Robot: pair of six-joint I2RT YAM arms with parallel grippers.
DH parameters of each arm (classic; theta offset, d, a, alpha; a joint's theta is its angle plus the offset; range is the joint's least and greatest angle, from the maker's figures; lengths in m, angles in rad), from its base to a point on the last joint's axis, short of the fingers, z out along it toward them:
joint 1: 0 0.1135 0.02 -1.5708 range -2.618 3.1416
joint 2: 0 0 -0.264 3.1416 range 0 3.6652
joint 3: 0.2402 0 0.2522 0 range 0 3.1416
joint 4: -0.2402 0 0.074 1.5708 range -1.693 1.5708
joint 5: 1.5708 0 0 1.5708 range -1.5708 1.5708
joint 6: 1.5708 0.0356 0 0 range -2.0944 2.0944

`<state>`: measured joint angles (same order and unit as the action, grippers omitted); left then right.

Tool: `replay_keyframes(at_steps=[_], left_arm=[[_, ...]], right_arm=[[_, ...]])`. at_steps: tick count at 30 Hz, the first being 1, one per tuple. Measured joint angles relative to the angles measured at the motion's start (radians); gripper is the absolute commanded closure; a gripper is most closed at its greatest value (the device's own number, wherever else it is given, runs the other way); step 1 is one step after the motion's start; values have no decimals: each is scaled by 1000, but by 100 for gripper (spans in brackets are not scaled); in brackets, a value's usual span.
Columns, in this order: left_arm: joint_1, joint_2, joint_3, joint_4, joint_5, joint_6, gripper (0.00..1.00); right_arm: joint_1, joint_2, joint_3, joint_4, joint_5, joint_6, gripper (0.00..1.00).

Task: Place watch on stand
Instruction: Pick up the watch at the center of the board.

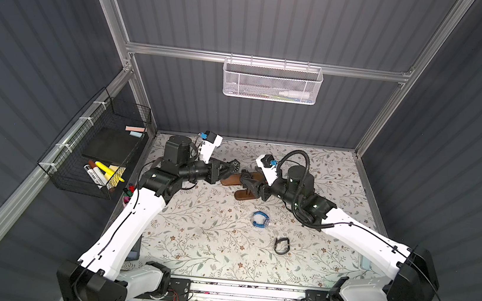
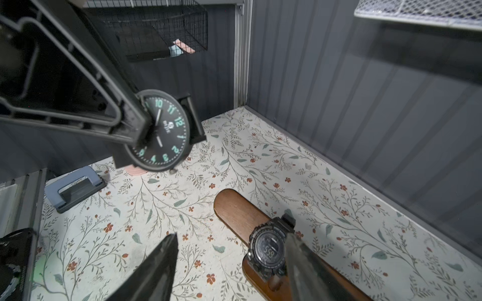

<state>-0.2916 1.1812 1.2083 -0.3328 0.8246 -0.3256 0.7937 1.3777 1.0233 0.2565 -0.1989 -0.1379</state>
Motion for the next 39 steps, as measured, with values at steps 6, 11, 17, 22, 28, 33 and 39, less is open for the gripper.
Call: replay_keyframes(at_steps=[6, 11, 17, 22, 28, 33, 39], left_arm=[[0, -16, -54, 208, 134, -232, 100], [0, -29, -75, 278, 164, -305, 100], [0, -43, -99, 337, 167, -354, 100], [0, -44, -100, 365, 168, -377, 100], [0, -45, -106, 407, 173, -414, 100], [0, -45, -109, 426, 180, -441, 100], [0, -45, -109, 443, 188, -462, 100]], right_arm=[[-2, -4, -49, 205, -23, 42, 39], [-1, -5, -78, 333, -47, 72, 42], [-2, -5, -79, 397, -111, 98, 45], [5, 10, -66, 431, -162, 111, 47], [11, 53, -41, 461, -196, 115, 47], [12, 80, -23, 498, -201, 114, 50], [12, 104, -19, 560, -177, 112, 69]])
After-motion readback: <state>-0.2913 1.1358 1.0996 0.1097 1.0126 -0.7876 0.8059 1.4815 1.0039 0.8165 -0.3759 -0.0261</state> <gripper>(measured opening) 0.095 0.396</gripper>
